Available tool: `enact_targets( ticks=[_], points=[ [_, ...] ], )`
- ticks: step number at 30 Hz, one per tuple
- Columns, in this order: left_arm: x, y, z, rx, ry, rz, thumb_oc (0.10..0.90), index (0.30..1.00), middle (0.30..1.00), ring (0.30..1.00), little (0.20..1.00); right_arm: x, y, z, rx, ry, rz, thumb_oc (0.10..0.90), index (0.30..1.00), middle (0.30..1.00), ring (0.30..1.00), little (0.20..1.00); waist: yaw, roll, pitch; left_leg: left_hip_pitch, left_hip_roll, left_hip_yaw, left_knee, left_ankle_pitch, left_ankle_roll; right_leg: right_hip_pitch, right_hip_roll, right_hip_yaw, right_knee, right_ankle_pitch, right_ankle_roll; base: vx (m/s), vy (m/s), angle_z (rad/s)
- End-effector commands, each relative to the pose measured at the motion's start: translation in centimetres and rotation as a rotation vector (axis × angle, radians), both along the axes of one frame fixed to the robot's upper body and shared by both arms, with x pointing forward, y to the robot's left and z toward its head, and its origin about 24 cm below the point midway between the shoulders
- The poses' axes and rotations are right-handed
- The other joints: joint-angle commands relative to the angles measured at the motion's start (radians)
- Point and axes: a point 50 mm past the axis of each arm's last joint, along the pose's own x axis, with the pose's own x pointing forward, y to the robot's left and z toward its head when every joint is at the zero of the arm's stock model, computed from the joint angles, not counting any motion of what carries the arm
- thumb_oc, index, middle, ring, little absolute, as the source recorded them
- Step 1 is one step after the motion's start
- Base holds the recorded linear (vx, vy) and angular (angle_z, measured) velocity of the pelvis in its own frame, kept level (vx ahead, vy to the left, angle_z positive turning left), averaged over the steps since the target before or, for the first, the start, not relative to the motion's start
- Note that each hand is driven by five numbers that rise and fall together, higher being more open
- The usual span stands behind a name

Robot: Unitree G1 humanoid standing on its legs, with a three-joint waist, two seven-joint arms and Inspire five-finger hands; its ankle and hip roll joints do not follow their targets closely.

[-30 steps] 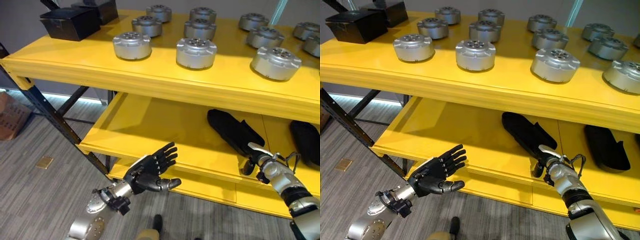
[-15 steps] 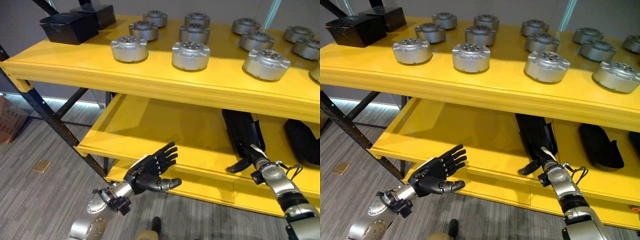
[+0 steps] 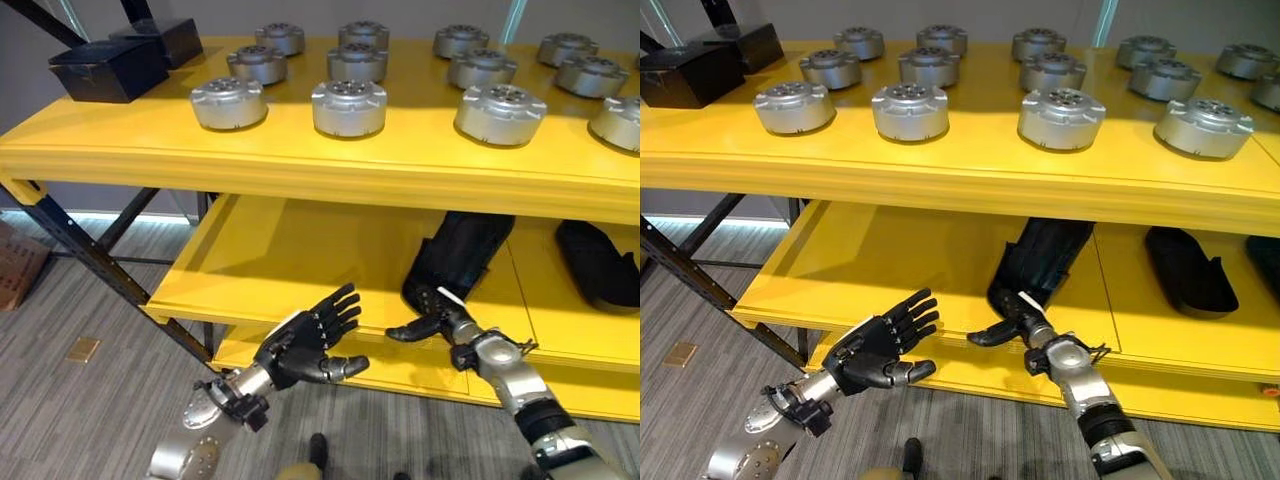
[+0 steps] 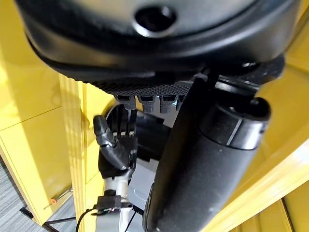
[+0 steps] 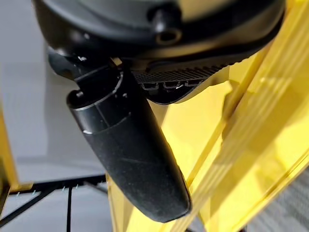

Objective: Move parts from the plastic box to the shelf.

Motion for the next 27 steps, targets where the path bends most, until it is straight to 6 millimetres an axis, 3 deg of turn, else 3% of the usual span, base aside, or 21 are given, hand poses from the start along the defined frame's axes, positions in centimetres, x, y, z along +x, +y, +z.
enact_targets(
  ticks=[1, 12, 17, 20, 26, 27],
  points=[
    [1.8, -0.9, 4.6, -0.071, -0.264, -0.016, 0.9, 1.0, 1.0, 1.0, 1.0, -0.2, 0.4, -1.6, -0.04, 0.1, 0.007, 0.9, 1.0, 1.0, 1.0, 1.0, 0.043, -0.037, 0.032, 0.062, -0.055, 0.026, 0.116, -0.215, 0.033, -0.092, 0.02, -0.055, 0.046, 0.022, -0.016, 0.0, 0.0, 0.0],
    [2.1, -1.0, 4.9, -0.07, -0.262, -0.027, 0.9, 1.0, 1.0, 1.0, 1.0, 2.0, -2.2, 0.9, -0.25, 0.018, -0.098, 0.9, 1.0, 1.0, 1.0, 1.0, 0.056, -0.045, 0.035, 0.05, -0.058, 0.02, 0.129, -0.219, 0.036, -0.097, 0.019, -0.057, 0.053, 0.023, -0.016, 0.0, 0.003, 0.05],
    [2.1, -0.9, 5.2, -0.068, -0.267, -0.031, 0.9, 1.0, 1.0, 1.0, 1.0, 2.0, -6.4, 1.3, -0.454, 0.073, -0.225, 0.9, 1.0, 1.0, 1.0, 1.0, 0.058, -0.05, 0.042, 0.043, -0.06, 0.022, 0.137, -0.224, 0.04, -0.101, 0.02, -0.054, 0.06, 0.022, -0.016, 0.01, -0.001, 0.06],
    [2.1, -0.8, 5.3, -0.069, -0.268, -0.033, 0.9, 1.0, 1.0, 1.0, 1.0, 1.9, -7.8, 1.4, -0.5, 0.104, -0.26, 0.9, 1.0, 1.0, 1.0, 1.0, 0.059, -0.052, 0.044, 0.043, -0.06, 0.022, 0.139, -0.225, 0.04, -0.101, 0.021, -0.052, 0.061, 0.023, -0.016, 0.0, 0.0, 0.0],
    [2.1, -0.6, 5.5, -0.066, -0.269, -0.038, 0.9, 1.0, 1.0, 1.0, 1.0, 1.7, -10.1, 2.2, -0.669, 0.157, -0.196, 0.9, 1.0, 1.0, 1.0, 1.0, 0.06, -0.059, 0.047, 0.04, -0.061, 0.025, 0.144, -0.226, 0.042, -0.102, 0.021, -0.051, 0.063, 0.026, -0.013, 0.0, -0.005, 0.01],
    [2.0, -0.4, 5.7, -0.061, -0.273, -0.042, 0.9, 1.0, 1.0, 1.0, 1.0, 1.4, -10.7, 2.5, -0.731, 0.196, -0.106, 0.9, 1.0, 1.0, 1.0, 1.0, 0.061, -0.067, 0.048, 0.037, -0.062, 0.028, 0.144, -0.225, 0.044, -0.104, 0.022, -0.049, 0.062, 0.029, -0.012, 0.0, 0.0, 0.0]
  ],
)
